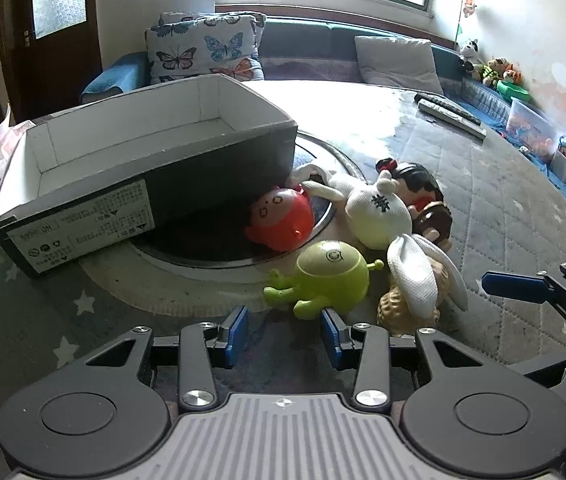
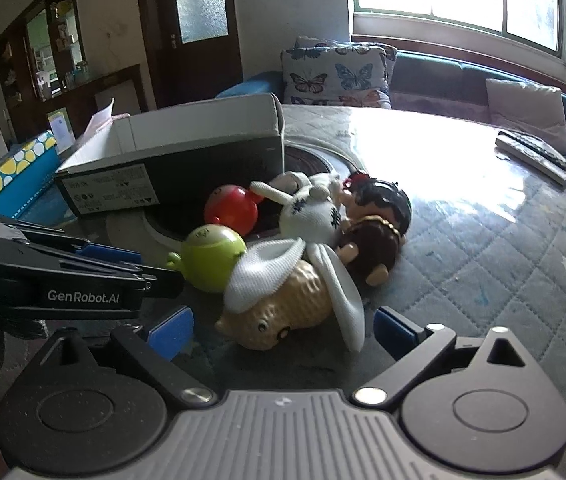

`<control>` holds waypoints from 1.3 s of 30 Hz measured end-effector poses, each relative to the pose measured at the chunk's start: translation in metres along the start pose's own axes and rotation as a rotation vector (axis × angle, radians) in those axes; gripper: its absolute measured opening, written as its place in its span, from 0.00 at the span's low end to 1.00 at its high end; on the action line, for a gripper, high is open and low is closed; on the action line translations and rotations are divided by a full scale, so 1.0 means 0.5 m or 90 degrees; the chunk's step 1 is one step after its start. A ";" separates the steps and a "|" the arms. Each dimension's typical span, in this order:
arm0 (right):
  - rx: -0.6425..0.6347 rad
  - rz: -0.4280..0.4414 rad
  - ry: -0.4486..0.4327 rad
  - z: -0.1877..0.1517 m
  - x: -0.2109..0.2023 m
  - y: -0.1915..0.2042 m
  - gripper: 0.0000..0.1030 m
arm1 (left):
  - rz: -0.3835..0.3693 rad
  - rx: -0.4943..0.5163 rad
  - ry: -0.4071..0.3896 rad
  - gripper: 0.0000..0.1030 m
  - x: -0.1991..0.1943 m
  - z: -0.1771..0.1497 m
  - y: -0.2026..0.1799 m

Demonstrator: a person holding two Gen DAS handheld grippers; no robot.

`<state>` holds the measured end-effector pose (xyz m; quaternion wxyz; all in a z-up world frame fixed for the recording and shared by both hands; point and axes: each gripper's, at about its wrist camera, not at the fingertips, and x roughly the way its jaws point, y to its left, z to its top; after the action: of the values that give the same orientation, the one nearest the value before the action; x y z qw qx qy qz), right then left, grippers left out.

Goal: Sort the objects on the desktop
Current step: 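Reach the right gripper to the white plush rabbit and close on it, then lift the white rabbit with the right gripper and carry it into the shoebox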

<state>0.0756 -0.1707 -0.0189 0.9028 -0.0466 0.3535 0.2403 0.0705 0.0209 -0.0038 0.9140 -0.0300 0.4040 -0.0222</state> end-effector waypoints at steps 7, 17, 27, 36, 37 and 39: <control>-0.006 0.007 -0.006 0.014 0.002 0.002 0.91 | -0.005 -0.009 -0.008 0.41 -0.015 0.008 0.010; 0.001 0.018 -0.011 0.039 0.019 -0.007 0.79 | -0.038 -0.008 -0.033 0.41 -0.019 0.060 0.003; 0.048 0.037 -0.006 0.071 0.054 -0.044 0.61 | -0.150 -0.027 -0.005 0.39 0.040 0.131 -0.024; 0.055 0.058 -0.001 0.081 0.075 -0.044 0.51 | -0.188 -0.097 0.058 0.39 0.109 0.168 -0.012; 0.053 0.062 -0.002 0.082 0.075 -0.042 0.51 | -0.186 -0.102 0.062 0.39 0.115 0.169 -0.010; 0.050 0.068 -0.001 0.082 0.079 -0.038 0.51 | -0.179 -0.113 0.073 0.40 0.127 0.170 -0.005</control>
<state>0.1350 -0.1612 -0.0160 0.8902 0.0083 0.3636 0.2743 0.1759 0.0174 0.0065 0.8711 -0.1656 0.4478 -0.1153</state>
